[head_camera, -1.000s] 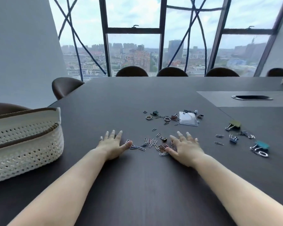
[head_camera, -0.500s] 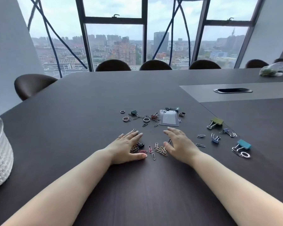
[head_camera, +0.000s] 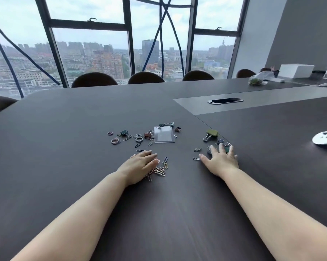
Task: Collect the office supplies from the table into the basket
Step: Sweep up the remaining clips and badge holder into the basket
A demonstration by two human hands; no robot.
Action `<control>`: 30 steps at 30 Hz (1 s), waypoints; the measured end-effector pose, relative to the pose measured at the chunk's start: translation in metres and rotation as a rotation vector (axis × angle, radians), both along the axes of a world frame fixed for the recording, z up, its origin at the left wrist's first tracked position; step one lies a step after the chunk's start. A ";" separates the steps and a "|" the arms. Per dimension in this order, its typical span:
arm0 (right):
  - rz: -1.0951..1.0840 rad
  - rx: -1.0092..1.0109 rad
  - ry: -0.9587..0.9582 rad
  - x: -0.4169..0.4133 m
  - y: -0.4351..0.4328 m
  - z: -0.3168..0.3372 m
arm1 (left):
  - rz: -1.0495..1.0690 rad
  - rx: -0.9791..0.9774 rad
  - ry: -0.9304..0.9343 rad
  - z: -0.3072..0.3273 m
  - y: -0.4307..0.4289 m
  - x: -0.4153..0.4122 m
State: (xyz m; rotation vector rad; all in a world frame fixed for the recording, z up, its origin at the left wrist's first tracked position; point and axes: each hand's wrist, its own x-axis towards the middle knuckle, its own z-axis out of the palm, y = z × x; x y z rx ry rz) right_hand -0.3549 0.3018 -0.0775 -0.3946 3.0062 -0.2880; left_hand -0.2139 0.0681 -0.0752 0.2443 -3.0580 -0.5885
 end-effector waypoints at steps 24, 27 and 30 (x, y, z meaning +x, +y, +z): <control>0.377 -0.167 -0.017 -0.063 -0.053 0.003 | 0.207 -0.041 0.056 -0.007 -0.008 -0.022; 0.493 -0.299 -0.084 -0.038 -0.050 0.005 | 0.189 -0.004 0.129 -0.003 -0.006 -0.016; 0.538 -0.531 -0.176 -0.015 -0.040 0.013 | 0.170 0.000 0.221 -0.001 -0.005 -0.008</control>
